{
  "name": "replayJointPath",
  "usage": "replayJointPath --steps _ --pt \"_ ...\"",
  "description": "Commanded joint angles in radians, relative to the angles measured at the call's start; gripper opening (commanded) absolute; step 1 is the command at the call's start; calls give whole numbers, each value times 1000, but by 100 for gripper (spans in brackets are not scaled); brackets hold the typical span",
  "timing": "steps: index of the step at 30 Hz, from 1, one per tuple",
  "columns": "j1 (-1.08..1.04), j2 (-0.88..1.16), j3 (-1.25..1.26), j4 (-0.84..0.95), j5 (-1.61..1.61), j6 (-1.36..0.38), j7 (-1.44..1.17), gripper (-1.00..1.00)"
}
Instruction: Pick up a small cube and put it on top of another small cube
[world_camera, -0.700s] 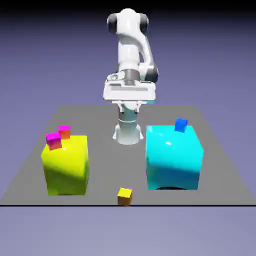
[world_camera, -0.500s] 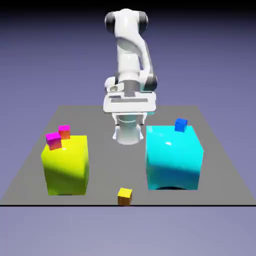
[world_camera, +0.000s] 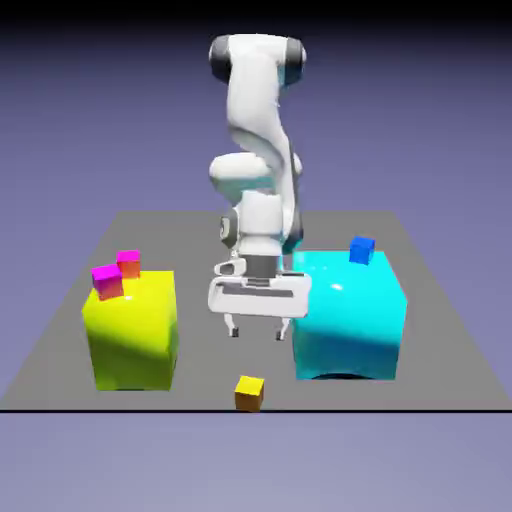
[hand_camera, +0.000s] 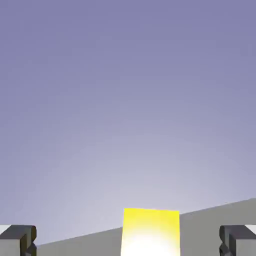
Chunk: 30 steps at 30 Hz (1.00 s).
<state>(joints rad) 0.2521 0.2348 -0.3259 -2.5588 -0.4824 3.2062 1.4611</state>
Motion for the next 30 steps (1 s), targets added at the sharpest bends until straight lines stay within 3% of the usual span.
replayJointPath --steps 1,12,13,21,30 --pt "11 36 -15 11 -22 8 32 0" --pt "30 363 -44 158 -36 152 126 0" --pt "30 363 -44 158 -36 152 126 -100" --pt "26 115 -43 40 -70 15 113 -100" --pt "-282 3 177 187 -109 -366 167 -100"
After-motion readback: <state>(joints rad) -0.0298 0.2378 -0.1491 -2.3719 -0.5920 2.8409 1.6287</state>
